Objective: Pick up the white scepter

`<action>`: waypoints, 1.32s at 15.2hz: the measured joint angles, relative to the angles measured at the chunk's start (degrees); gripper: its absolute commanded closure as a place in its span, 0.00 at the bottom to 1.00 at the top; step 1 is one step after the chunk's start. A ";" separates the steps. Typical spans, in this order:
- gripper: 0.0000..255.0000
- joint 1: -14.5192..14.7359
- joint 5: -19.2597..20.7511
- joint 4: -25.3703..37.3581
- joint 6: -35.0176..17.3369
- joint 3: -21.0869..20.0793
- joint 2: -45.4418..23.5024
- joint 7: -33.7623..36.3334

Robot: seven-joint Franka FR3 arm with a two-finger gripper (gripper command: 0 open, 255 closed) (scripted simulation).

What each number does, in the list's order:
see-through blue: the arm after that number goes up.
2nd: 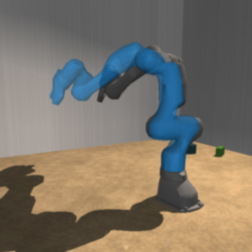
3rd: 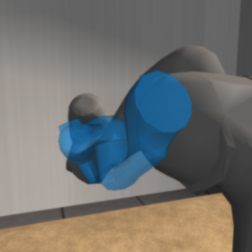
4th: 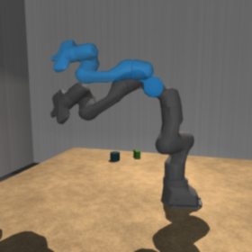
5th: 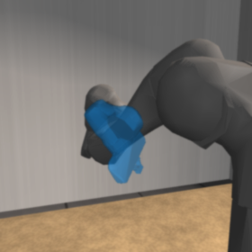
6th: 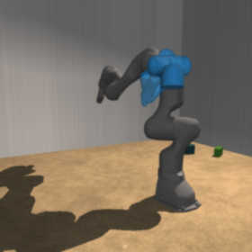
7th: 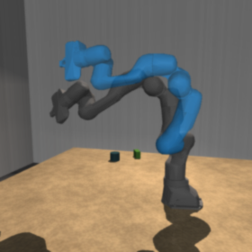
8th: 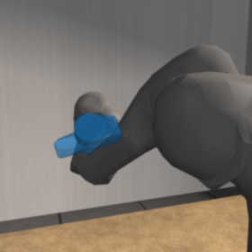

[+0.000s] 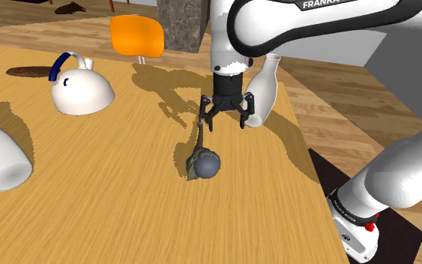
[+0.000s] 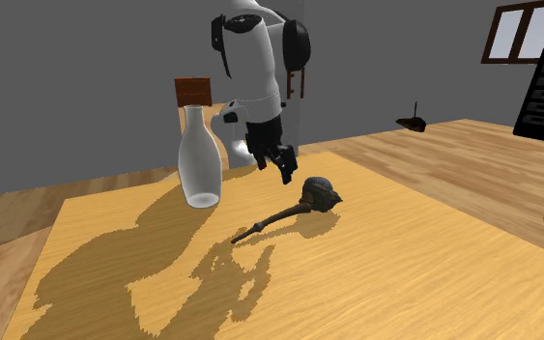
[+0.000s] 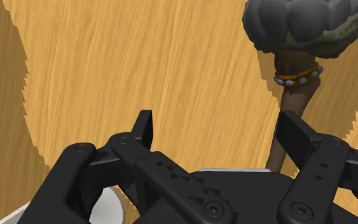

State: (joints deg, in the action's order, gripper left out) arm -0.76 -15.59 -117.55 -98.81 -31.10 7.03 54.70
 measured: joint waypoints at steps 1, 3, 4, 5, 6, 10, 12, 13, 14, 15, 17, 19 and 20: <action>0.00 0.30 0.48 1.31 -1.00 -0.88 -2.48 2.63; 0.00 0.87 2.03 4.83 -2.27 -1.98 -7.75 7.44; 0.00 1.22 3.07 7.04 -2.59 -2.27 -10.63 9.80; 0.00 1.71 4.11 9.36 -2.85 -2.44 -13.50 12.13; 0.00 2.04 4.66 10.42 -3.16 -2.45 -15.07 13.46; 0.00 2.56 5.29 9.80 -5.48 -2.45 -17.00 14.60; 0.00 2.62 5.59 8.93 -6.90 -2.35 -17.66 14.44; 0.00 2.72 5.73 8.16 -7.97 -2.33 -18.04 14.41; 0.00 2.81 5.81 7.91 -8.44 -2.34 -18.27 14.47; 1.00 2.82 5.81 7.74 -8.63 -2.34 -18.29 14.44; 1.00 2.82 5.81 7.60 -8.80 -2.34 -18.29 14.42; 1.00 2.82 5.80 7.57 -8.85 -2.35 -18.26 14.42; 1.00 2.82 5.80 7.57 -8.85 -2.34 -18.26 14.41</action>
State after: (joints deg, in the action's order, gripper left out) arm 2.06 -9.80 -109.98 -107.67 -33.44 -11.22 69.12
